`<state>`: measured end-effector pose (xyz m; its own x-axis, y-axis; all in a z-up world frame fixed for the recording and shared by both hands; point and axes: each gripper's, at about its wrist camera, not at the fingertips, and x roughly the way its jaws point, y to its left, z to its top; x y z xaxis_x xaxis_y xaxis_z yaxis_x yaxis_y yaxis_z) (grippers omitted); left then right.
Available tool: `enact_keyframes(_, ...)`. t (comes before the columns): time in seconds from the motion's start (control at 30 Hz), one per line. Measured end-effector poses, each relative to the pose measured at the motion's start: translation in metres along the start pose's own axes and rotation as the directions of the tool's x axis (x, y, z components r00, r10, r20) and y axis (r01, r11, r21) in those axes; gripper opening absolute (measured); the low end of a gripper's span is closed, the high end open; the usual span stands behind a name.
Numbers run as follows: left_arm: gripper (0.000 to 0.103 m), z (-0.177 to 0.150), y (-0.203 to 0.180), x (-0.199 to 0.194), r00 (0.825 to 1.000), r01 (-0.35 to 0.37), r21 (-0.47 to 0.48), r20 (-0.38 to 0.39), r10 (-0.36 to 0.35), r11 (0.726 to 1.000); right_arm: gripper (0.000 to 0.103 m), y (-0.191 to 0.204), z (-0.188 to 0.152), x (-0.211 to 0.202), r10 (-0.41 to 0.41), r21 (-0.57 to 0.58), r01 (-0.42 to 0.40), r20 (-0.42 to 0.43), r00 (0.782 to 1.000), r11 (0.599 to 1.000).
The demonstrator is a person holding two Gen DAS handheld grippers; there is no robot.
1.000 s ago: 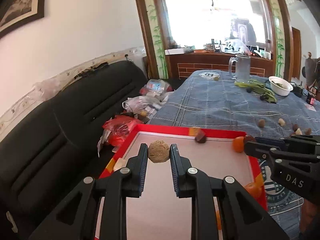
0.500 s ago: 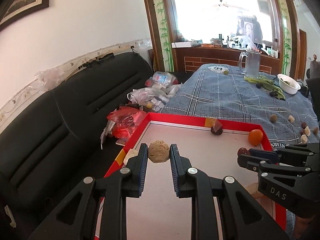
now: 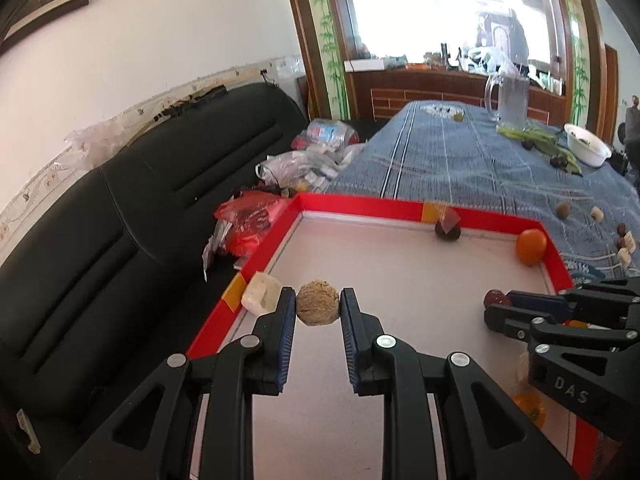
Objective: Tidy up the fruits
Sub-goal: 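Carry the date with the right gripper while the left gripper carries the pastry to the tray, then open both grippers over the tray to drop the date and pastry, then move the right gripper to a small brown round fruit and grasp it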
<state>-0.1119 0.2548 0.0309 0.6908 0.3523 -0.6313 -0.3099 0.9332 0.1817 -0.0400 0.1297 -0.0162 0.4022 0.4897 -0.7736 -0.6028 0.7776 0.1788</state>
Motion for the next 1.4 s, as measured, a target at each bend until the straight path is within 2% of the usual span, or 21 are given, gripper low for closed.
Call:
enact_keyframes(0.2, 0.024, -0.004, 0.000, 0.006, 0.999, -0.010, 0.005, -0.043, 0.010, 1.000, 0.020, -0.001, 0.000, 0.001, -0.002, -0.004, 0.002, -0.013, 1.000, 1.000)
enact_keyframes(0.33, 0.052, -0.005, -0.002, 0.006, 0.998, -0.022, 0.018, -0.060, 0.023, 1.000, 0.021, -0.001, -0.001, -0.001, 0.006, -0.001, -0.006, -0.024, 1.000, 1.000)
enact_keyframes(0.43, 0.067, -0.004, -0.004, 0.002, 0.998, -0.037, 0.025, -0.053, 0.038, 0.999, 0.021, -0.003, -0.002, -0.005, 0.013, 0.002, -0.013, -0.021, 1.000, 1.000)
enact_keyframes(0.47, 0.068, -0.003, -0.004, 0.002, 0.998, -0.041, 0.025, -0.053, 0.042, 0.999, 0.021, -0.004, -0.003, -0.009, 0.017, 0.004, -0.017, -0.013, 1.000, 1.000)
enact_keyframes(0.77, 0.072, 0.003, -0.025, -0.010, 0.999, -0.035, 0.064, -0.036, 0.037, 0.997, 0.031, -0.026, -0.006, -0.047, 0.029, 0.050, -0.035, 0.107, 0.994, 0.998)
enact_keyframes(1.1, 0.077, 0.010, -0.069, -0.027, 1.000, -0.014, 0.153, -0.007, 0.015, 0.988, 0.032, -0.083, -0.015, -0.072, 0.010, 0.167, -0.037, 0.161, 0.987, 0.985)
enact_keyframes(1.3, 0.078, 0.016, -0.099, -0.035, 1.000, 0.016, 0.213, 0.001, -0.017, 0.977, 0.032, -0.125, -0.021, -0.088, -0.034, 0.229, -0.011, 0.191, 0.981, 0.973)
enact_keyframes(1.4, 0.078, 0.021, -0.120, -0.041, 0.999, 0.043, 0.249, 0.012, -0.047, 0.968, 0.032, -0.158, -0.024, -0.104, -0.086, 0.276, 0.024, 0.216, 0.973, 0.961)
